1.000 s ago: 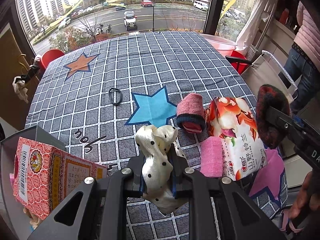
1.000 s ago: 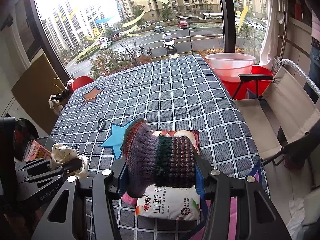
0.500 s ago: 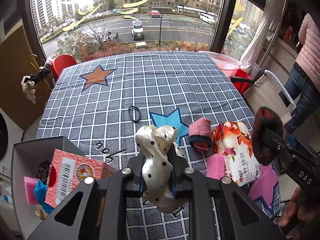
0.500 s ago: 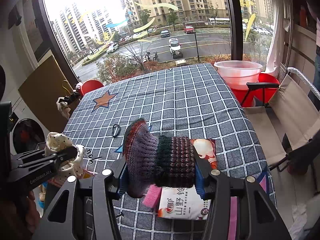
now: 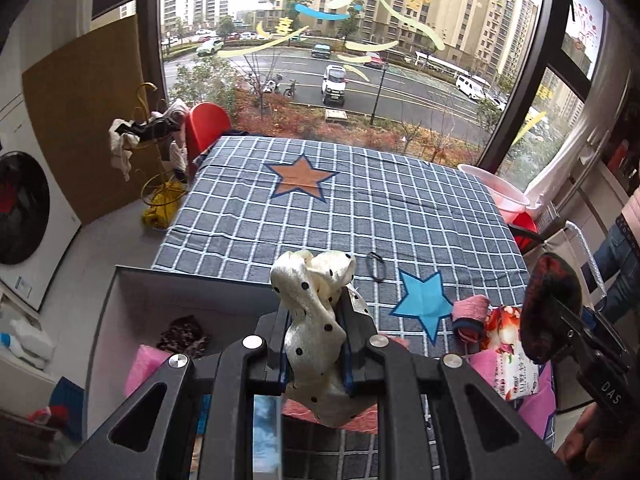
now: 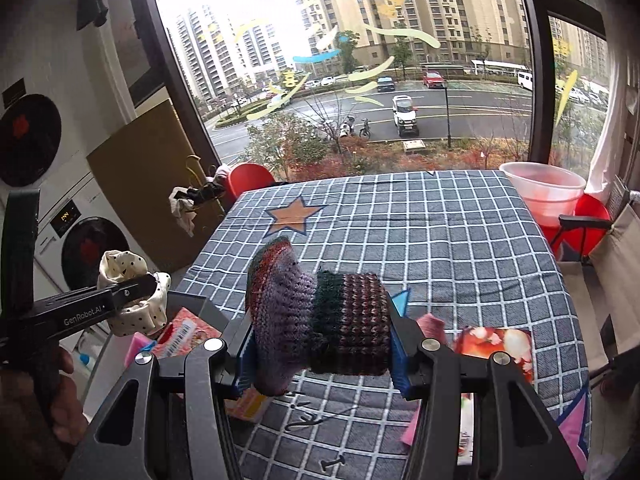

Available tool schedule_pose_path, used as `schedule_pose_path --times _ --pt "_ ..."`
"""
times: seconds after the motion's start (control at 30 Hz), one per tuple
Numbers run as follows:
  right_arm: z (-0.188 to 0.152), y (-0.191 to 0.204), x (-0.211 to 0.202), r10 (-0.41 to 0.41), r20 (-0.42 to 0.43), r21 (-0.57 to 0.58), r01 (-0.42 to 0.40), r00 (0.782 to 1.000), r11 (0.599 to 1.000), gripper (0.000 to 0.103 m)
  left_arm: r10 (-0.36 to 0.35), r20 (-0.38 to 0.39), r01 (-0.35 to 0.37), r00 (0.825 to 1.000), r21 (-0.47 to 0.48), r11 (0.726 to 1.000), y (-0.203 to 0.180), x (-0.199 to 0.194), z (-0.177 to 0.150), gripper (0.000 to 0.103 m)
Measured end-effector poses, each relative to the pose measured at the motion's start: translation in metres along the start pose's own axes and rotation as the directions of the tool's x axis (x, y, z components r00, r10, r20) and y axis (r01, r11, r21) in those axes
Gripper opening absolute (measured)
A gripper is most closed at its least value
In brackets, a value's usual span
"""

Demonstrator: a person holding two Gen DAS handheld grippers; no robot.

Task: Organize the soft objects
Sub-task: 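Carry the knitted hat and polka-dot fabric with both grippers over the white box, then open both grippers to drop the hat and polka-dot fabric into the box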

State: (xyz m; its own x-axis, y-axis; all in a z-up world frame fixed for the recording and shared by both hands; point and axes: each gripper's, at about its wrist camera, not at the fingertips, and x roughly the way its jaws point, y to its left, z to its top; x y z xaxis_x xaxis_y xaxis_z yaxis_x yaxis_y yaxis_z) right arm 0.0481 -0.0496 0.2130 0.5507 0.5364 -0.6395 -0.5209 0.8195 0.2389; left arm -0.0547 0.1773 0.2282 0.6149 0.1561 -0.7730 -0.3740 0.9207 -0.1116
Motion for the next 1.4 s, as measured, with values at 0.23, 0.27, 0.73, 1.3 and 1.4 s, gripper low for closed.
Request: schedule_pose_path --times 0.23,0.27,0.73,1.3,1.4 --pt "-0.011 0.079 0.023 0.098 -0.033 -0.122 -0.102 0.995 0.987 0.054 0.099 -0.019 -0.1 0.995 -0.036 0.994 0.06 -0.008 -0.032 0.02" --pt "-0.015 0.092 0.027 0.111 -0.046 -0.146 -0.117 0.993 0.982 0.054 0.111 -0.022 -0.112 0.994 -0.041 0.993 0.068 -0.01 -0.038 0.02" --pt "-0.1 0.191 0.045 0.224 -0.197 -0.391 -0.286 0.955 0.875 0.054 0.126 -0.119 -0.145 0.985 -0.166 0.975 0.147 -0.01 -0.127 0.02" --pt "-0.124 0.214 0.072 0.228 -0.295 -0.426 -0.341 0.928 0.838 0.054 0.087 -0.16 -0.117 0.983 -0.19 0.975 0.163 -0.003 -0.154 0.02" --pt "-0.11 0.219 0.079 0.213 -0.255 -0.435 -0.309 0.943 0.846 0.054 0.098 -0.16 -0.13 0.982 -0.202 0.971 0.165 0.0 -0.142 0.026"
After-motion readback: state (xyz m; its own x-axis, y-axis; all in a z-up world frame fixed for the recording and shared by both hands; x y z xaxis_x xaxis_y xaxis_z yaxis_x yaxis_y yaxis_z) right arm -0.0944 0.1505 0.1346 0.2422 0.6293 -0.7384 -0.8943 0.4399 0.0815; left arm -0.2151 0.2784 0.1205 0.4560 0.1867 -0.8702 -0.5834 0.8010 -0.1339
